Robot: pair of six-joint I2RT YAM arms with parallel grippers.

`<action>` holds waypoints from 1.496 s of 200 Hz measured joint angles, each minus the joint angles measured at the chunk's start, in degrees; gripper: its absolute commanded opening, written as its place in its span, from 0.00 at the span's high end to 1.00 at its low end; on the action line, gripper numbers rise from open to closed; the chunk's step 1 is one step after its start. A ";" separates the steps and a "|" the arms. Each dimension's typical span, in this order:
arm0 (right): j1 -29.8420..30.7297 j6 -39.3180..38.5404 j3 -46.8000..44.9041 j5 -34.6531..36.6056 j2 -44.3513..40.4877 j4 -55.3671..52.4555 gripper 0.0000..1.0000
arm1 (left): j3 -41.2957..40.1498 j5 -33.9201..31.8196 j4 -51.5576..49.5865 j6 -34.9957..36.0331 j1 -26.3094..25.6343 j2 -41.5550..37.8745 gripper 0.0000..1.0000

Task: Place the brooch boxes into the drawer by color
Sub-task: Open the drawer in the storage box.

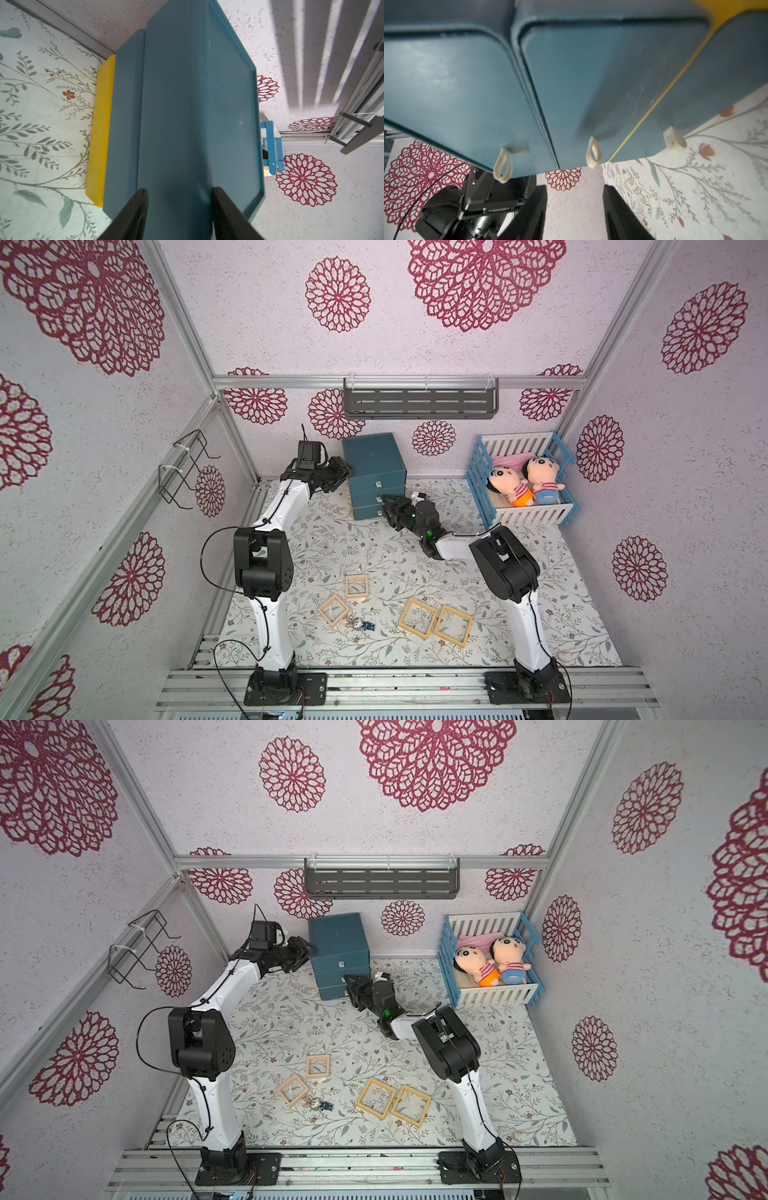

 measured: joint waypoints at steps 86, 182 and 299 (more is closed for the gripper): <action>0.00 0.00 6.56 0.07 4.98 -3.76 0.70 | 0.04 0.00 -0.09 0.00 0.00 0.00 0.45; 0.15 0.66 8.85 1.22 6.12 -5.07 1.00 | 0.04 -0.02 -0.09 0.00 0.00 0.00 0.45; 0.96 1.75 2.40 3.04 3.96 0.59 1.00 | 0.04 0.02 -0.11 -0.02 -0.02 0.00 0.45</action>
